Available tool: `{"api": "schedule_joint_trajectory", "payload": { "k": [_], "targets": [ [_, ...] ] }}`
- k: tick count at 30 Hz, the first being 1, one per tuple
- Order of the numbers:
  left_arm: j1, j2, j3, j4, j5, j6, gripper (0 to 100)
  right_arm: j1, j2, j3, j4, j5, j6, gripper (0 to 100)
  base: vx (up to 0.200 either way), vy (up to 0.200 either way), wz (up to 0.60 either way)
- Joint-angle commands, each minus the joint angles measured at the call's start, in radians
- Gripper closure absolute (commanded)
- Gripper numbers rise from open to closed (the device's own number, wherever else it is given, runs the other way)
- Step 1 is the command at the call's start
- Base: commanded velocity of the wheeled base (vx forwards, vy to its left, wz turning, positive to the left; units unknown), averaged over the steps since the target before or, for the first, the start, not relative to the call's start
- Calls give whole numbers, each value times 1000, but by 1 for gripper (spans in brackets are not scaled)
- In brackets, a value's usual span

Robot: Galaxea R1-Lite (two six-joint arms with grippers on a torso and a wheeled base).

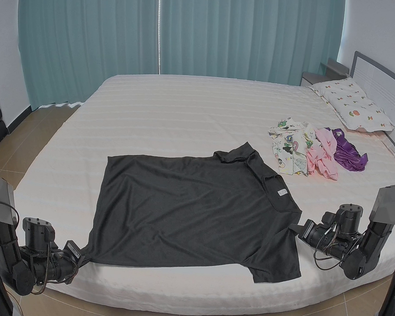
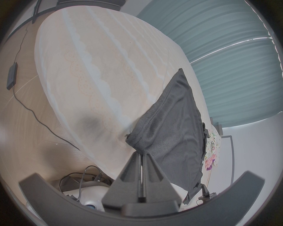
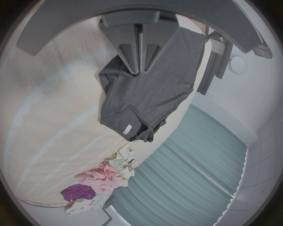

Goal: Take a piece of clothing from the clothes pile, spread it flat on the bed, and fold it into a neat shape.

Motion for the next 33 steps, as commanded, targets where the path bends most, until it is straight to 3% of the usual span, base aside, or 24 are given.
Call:
{"api": "schedule_joint_trajectory", "payload": {
  "k": [1,8,9,14,18,23,27,33],
  "targets": [
    [0,4,10,0,0,-1,100,-1,24,-48,-1,1,-6,100,0,0,0],
    [0,2,10,0,-11,-2,100,-2,55,-74,4,3,-22,100,0,0,0],
    [0,2,10,0,-11,-5,100,-5,60,-74,4,3,-25,0,0,0,0],
    [0,1,7,0,-13,-22,100,-39,55,-53,-7,6,-26,0,0,0,0],
    [0,4,7,0,-13,-24,100,-87,-22,45,-10,75,-17,0,0,0,0],
    [0,2,8,0,-14,-30,100,-108,-79,159,-10,84,-8,0,0,0,0],
    [0,2,7,0,-16,-33,100,-94,-100,260,-11,87,12,0,0,0,0],
    [0,1,8,0,-28,-34,100,-16,-121,369,-10,53,144,0,0,0,0]
  ]
}}
